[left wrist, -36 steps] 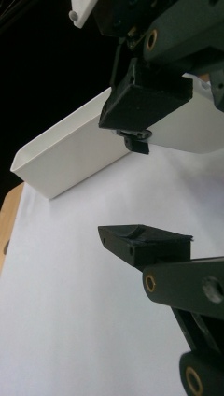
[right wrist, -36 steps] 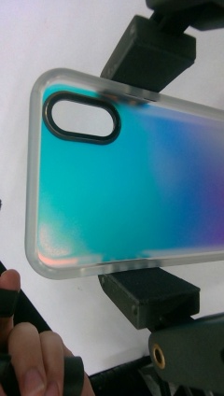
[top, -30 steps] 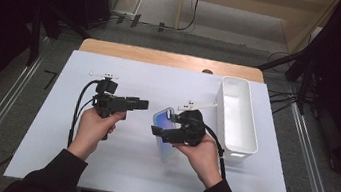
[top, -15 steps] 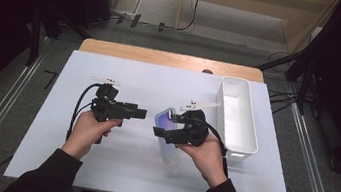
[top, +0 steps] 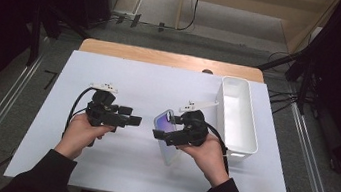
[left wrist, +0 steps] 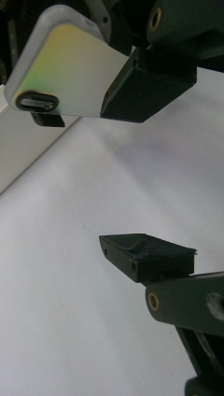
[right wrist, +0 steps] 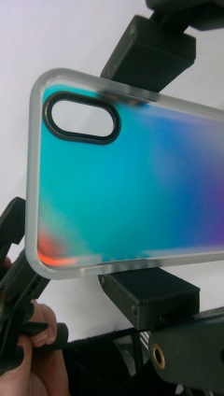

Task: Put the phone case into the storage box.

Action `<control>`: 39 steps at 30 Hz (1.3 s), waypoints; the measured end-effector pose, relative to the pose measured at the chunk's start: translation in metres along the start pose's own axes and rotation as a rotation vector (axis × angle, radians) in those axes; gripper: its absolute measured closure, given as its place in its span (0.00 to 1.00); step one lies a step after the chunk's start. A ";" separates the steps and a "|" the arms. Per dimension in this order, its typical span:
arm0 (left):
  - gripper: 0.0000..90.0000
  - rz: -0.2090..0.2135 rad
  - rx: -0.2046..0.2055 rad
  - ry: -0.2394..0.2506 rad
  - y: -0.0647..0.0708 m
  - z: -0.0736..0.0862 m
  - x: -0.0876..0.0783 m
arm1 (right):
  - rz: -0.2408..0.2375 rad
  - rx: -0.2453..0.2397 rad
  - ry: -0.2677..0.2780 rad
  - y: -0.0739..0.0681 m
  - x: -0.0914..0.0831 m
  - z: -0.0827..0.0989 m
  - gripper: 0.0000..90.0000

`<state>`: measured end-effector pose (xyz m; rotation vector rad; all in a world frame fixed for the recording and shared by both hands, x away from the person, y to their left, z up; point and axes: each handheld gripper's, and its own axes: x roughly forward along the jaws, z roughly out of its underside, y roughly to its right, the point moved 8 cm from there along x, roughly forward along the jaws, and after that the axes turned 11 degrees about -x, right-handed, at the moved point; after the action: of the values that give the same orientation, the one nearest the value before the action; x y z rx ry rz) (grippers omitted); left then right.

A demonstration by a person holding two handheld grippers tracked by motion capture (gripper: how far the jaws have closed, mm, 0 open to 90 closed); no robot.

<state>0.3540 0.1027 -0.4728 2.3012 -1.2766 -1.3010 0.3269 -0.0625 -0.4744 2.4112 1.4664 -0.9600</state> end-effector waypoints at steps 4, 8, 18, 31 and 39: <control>0.36 -0.018 0.031 -0.003 -0.002 0.005 -0.003 | -0.004 0.001 -0.005 0.001 0.000 0.001 0.16; 0.36 -0.021 0.052 -0.001 -0.004 0.011 -0.006 | -0.003 0.008 -0.005 0.002 -0.001 0.001 0.16; 0.36 -0.024 0.091 -0.026 -0.006 0.025 -0.013 | -0.007 -0.002 -0.006 0.003 -0.002 0.002 0.16; 0.36 -0.024 0.108 -0.055 -0.006 0.044 -0.022 | -0.026 -0.017 -0.005 0.003 -0.004 0.002 0.16; 0.29 -0.026 0.127 -0.080 -0.010 0.058 -0.027 | -0.030 -0.022 0.000 0.004 -0.008 0.001 0.16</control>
<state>0.3084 0.1419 -0.4963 2.3796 -1.3981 -1.3708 0.3273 -0.0709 -0.4716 2.3807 1.5089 -0.9457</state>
